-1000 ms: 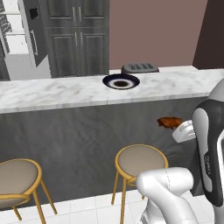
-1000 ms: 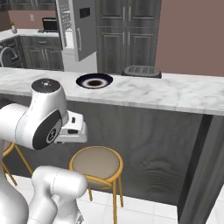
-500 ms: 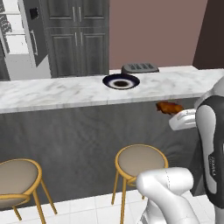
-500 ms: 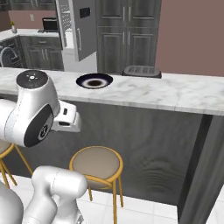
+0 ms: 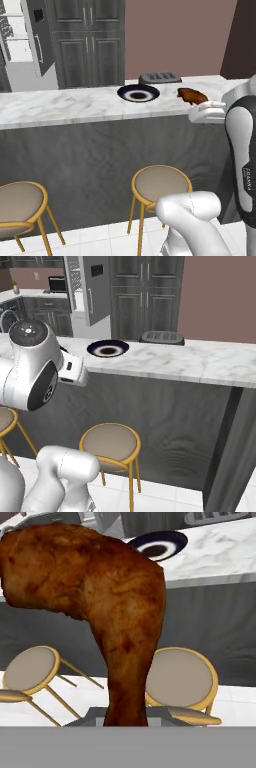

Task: Take the chicken drumstick from the fridge and place it on the digital scale on the counter by the fridge. Wait a few seconds for a reading, then move it to the plate on the dining counter.

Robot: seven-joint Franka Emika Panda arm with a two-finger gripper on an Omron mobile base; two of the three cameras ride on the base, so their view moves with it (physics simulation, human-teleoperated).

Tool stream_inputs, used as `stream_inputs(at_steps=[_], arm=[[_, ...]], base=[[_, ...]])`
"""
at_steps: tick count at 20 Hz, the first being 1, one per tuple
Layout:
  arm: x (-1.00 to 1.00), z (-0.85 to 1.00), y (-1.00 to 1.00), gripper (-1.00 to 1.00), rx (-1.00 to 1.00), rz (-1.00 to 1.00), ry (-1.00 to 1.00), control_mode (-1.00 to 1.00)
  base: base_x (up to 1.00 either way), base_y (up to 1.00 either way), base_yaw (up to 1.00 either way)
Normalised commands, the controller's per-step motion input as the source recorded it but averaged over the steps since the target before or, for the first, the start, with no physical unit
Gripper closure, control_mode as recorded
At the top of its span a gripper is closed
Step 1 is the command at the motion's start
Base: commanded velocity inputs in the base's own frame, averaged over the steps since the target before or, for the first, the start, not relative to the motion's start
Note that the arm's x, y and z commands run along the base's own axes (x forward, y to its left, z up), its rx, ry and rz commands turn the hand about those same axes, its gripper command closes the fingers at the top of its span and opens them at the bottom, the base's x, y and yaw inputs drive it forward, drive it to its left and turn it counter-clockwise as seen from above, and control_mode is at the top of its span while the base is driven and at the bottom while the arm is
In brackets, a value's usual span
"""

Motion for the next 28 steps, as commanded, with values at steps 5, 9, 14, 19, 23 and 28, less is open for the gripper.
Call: stream_inputs(at_steps=[5, 9, 14, 19, 23, 28], arm=[[1.0, 0.03, 0.33, 1.0, 0.0, -0.11, 0.0, -1.0], [1.0, 0.0, 0.09, 1.0, -0.15, -0.09, 0.21, -1.0], [0.96, 0.0, 0.0, 1.0, -0.21, -0.05, 0.38, -1.0], [0.81, 0.0, 0.0, 1.0, -0.14, -0.03, 0.31, -1.0], [0.41, -0.01, 0.0, 1.0, -0.01, 0.0, 0.09, -1.0], [0.28, -0.21, 0.0, 1.0, 0.0, 0.01, 0.03, -1.0]], base=[[0.0, 0.0, 0.0], [0.0, 0.0, 0.0], [0.0, 0.0, 0.0], [0.0, 0.0, 0.0], [0.0, 0.0, 0.0], [0.0, 0.0, 0.0]])
